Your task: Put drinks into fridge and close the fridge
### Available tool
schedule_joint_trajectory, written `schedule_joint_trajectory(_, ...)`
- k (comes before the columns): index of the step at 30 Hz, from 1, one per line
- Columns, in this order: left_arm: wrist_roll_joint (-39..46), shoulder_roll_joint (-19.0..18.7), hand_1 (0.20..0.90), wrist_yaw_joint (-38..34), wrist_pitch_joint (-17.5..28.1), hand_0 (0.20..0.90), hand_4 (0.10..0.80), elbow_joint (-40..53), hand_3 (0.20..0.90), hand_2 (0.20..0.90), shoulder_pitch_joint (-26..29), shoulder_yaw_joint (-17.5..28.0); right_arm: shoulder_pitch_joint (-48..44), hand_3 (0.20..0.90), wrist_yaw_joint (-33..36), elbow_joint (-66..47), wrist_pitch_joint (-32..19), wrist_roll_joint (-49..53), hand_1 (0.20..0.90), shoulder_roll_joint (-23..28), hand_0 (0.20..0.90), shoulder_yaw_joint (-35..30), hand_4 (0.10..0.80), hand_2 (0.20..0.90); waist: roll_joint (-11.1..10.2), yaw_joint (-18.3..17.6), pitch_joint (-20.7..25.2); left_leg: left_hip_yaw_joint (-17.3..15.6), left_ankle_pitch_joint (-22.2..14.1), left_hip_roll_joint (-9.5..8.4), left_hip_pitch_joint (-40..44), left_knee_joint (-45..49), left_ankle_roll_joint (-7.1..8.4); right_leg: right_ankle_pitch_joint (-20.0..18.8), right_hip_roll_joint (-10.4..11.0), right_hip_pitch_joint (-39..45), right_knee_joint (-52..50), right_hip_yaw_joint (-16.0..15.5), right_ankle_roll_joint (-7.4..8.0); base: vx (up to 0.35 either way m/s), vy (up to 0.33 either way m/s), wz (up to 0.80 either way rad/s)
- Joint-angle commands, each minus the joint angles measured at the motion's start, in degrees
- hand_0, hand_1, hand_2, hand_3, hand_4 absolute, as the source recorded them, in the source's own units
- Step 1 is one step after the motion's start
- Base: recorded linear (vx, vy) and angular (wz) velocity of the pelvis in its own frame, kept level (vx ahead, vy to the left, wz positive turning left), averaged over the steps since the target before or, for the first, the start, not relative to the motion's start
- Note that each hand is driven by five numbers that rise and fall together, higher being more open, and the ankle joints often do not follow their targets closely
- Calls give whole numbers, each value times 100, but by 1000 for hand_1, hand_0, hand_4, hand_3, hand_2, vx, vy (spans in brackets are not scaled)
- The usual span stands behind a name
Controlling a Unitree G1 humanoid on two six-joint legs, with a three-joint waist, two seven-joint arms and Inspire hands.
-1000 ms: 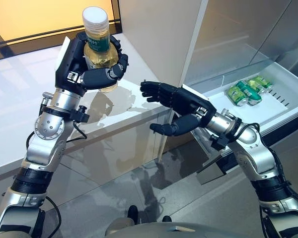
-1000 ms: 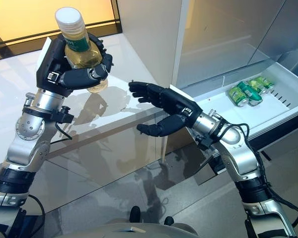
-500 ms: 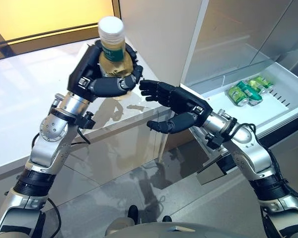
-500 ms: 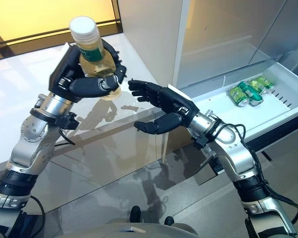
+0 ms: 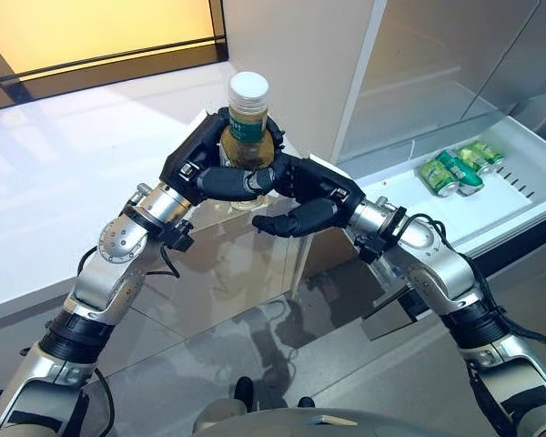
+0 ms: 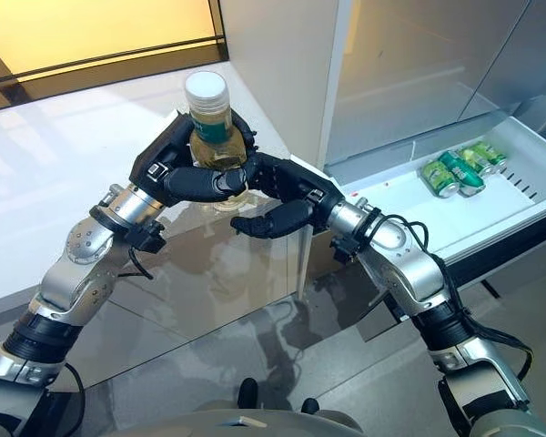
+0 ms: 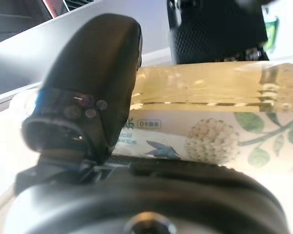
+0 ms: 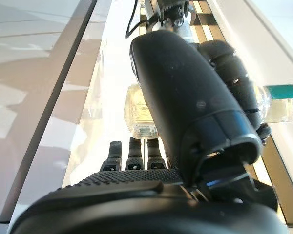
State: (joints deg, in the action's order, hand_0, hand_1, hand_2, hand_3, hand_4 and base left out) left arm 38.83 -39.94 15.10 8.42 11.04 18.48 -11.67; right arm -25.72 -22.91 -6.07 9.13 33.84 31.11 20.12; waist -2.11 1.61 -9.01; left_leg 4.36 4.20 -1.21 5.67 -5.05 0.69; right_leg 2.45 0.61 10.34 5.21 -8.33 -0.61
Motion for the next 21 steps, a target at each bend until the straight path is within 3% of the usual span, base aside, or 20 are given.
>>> schedule_joint_trajectory(1, 652, 266, 300, -69, 650, 300, 100, 468, 200, 300, 1259, 41, -883, 900, 254, -55, -325, 363, 900, -191, 900, 68, 800, 900, 109, 58, 847, 116, -543, -236, 112, 5, -49, -294, 184, -312, -81, 98, 498, 0, 0, 0)
schedule_joint_trajectory(21, 1134, 566, 300, 298, 351, 300, 100, 536, 200, 300, 1523, -258, -1354, 900, 568, 279, -177, 534, 900, -545, 900, 400, 800, 900, 84, 140, 876, 181, -552, -255, 130, 5, -72, -285, 188, -279, -76, 40, 472, 0, 0, 0)
